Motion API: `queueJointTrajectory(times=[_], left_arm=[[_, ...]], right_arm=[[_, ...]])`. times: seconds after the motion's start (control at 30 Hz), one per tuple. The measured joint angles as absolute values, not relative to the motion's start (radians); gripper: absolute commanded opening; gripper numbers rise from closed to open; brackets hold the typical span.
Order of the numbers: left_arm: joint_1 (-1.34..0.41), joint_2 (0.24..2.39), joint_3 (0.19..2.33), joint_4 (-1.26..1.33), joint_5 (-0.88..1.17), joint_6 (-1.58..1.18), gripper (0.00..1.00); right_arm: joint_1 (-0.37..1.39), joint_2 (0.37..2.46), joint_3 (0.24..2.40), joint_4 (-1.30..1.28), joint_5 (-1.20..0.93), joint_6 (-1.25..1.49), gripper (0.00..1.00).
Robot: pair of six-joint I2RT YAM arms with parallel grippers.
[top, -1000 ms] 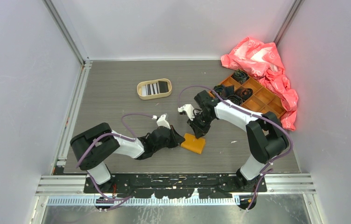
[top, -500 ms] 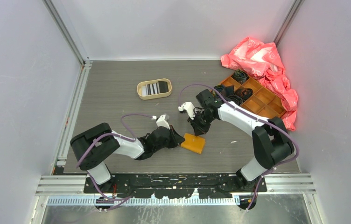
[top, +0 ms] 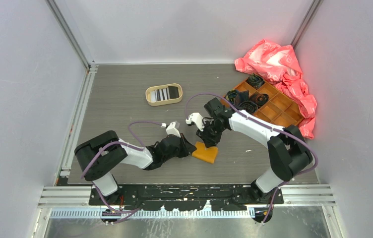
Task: Put the credit cards into the card holder
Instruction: Close the card holder at the center of the board.
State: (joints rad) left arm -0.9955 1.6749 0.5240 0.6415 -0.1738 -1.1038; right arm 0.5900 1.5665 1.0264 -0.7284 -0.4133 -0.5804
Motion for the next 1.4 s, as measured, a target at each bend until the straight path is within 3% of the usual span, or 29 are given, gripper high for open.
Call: queueJointTrajectory(times=[0.07,0.57,0.93,1.17,1.4], left_arm=[[-0.995,1.675,0.523,0.644,-0.174,-1.103,0.0],[-0.995,1.675,0.523,0.645,-0.173,-1.103,0.0],[-0.995,1.675,0.519,0.651,-0.173,-1.103,0.0],[-0.995,1.675,0.517,0.654,-0.173,-1.103,0.0],[-0.995,1.675,0.517,0.655,-0.173,-1.104,0.0]], right_arm=[[0.59,1.56,1.021,-0.723,-0.402,-0.592,0.4],[0.608,1.557,0.994,-0.696,-0.336,-0.596,0.44],[0.614,1.579,0.994,-0.685,-0.31,-0.578,0.09],[0.614,1.579,0.994,-0.685,-0.308,-0.576,0.01],[0.614,1.579,0.994,-0.685,-0.329,-0.58,0.01]])
